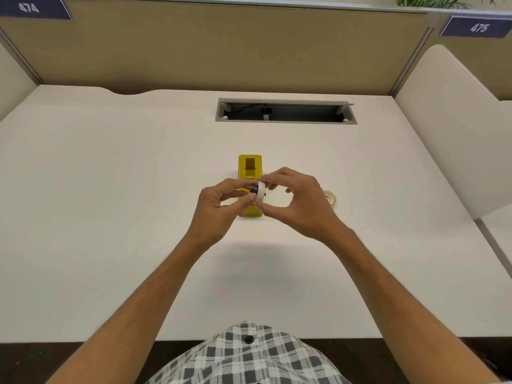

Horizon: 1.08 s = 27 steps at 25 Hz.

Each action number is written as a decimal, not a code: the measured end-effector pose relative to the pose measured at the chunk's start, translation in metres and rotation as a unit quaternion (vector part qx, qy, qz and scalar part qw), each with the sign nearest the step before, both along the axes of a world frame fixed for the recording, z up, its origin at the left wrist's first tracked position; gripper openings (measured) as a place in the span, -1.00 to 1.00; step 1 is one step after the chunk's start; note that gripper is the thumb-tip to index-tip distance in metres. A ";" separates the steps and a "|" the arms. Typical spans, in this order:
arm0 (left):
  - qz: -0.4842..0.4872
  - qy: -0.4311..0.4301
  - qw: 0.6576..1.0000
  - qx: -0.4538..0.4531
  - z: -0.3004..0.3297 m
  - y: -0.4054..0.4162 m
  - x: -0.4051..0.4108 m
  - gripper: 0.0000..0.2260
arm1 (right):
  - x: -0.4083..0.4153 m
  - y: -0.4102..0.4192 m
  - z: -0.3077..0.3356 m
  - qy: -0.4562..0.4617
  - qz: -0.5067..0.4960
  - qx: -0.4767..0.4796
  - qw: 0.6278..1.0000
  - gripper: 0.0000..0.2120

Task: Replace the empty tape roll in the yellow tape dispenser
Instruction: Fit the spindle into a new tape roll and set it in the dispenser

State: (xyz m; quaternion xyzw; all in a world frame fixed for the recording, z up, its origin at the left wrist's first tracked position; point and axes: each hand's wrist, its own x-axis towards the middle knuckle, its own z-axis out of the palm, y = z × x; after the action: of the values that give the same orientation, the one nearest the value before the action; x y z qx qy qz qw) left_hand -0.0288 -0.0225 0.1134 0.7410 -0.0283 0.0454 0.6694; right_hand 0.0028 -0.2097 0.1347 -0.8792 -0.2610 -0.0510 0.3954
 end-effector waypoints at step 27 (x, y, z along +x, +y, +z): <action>0.065 0.020 0.998 -0.009 -0.004 0.007 0.001 -0.81 | 0.019 -0.045 -0.083 0.141 -0.283 -0.007 0.949 -0.63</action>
State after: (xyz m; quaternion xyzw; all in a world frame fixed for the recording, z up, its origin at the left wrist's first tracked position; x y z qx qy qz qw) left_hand -0.0281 -0.0159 0.1097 0.7357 0.0336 0.0745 0.6724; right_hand 0.0217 -0.2545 0.0518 -0.9179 0.0568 -0.0348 0.3911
